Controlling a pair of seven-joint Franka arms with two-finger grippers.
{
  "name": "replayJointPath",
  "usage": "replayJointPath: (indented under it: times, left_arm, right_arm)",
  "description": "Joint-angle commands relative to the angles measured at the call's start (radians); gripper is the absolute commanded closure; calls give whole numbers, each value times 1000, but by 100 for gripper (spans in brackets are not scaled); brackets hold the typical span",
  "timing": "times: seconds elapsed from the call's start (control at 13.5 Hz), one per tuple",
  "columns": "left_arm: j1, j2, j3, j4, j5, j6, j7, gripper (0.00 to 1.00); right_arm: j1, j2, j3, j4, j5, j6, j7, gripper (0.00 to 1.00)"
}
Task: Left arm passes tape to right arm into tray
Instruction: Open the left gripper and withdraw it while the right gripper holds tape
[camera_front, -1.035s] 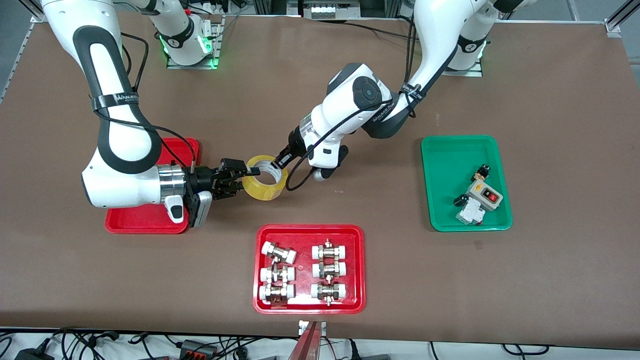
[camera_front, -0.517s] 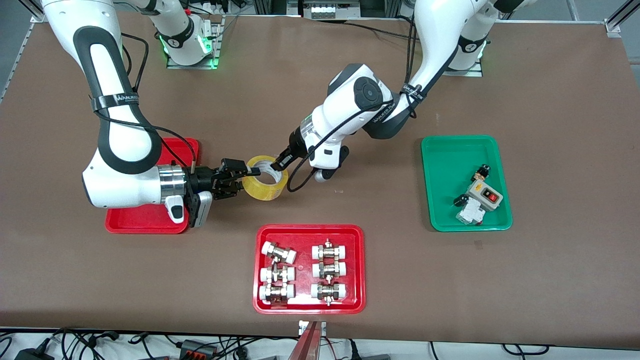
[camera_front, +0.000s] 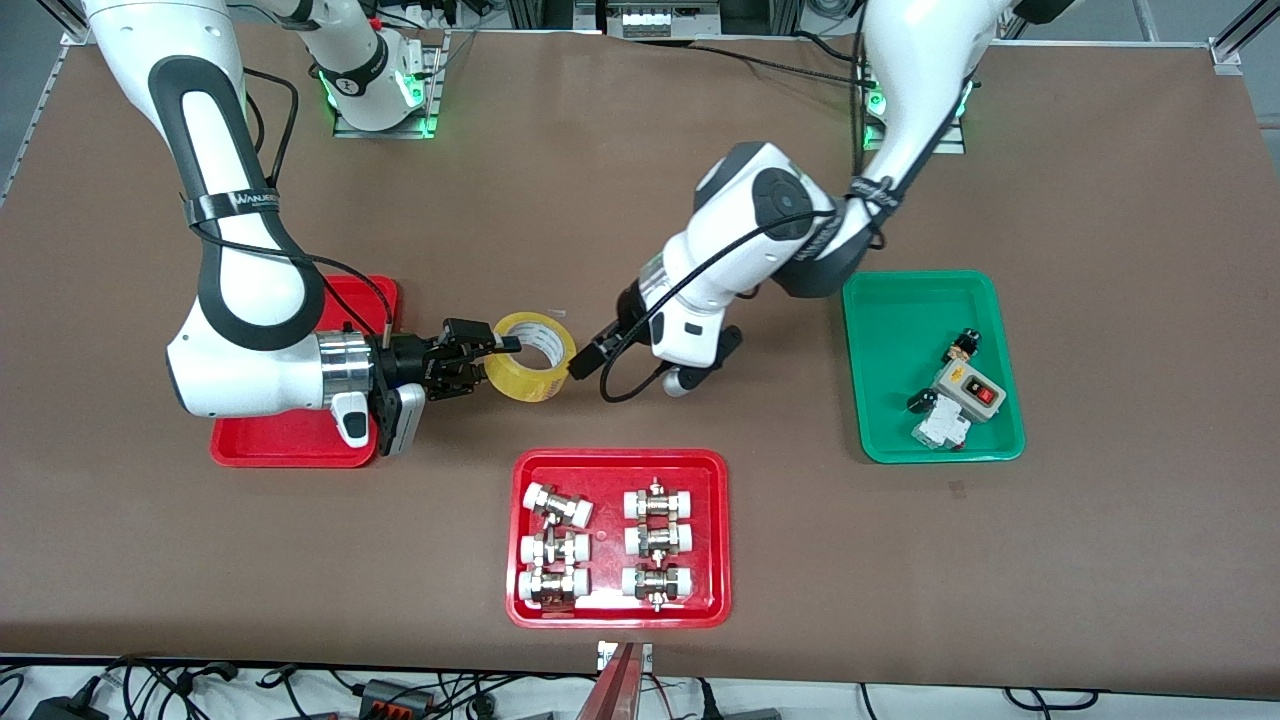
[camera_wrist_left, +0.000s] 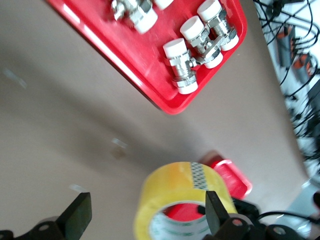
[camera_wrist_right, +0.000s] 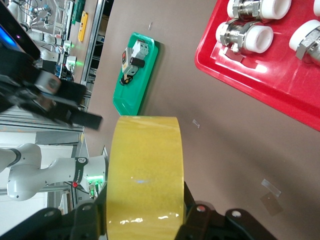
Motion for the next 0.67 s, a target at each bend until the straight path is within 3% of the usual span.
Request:
replayJointPath:
  times: [0.0, 0.15, 0.3, 0.52, 0.59]
  left_arm:
    - [103, -101, -5, -13, 11, -214, 263, 0]
    - [165, -149, 0, -11, 31, -398, 495, 0]
    - [232, -195, 9, 59, 84, -586, 650, 0]
    - [373, -198, 9, 151, 113, -867, 900, 0]
    - [427, -207, 8, 177, 173, -930, 968, 0]
  right_arm:
    - [-2, 8, -6, 9, 3, 0, -9, 83]
    - [-17, 16, -29, 7, -32, 3, 14, 83]
    - [-39, 16, -87, 6, -91, -6, 61, 84]
    - [-199, 17, -106, -16, -106, -93, 145, 83]
    - [-252, 19, -106, -20, -126, -113, 168, 83]
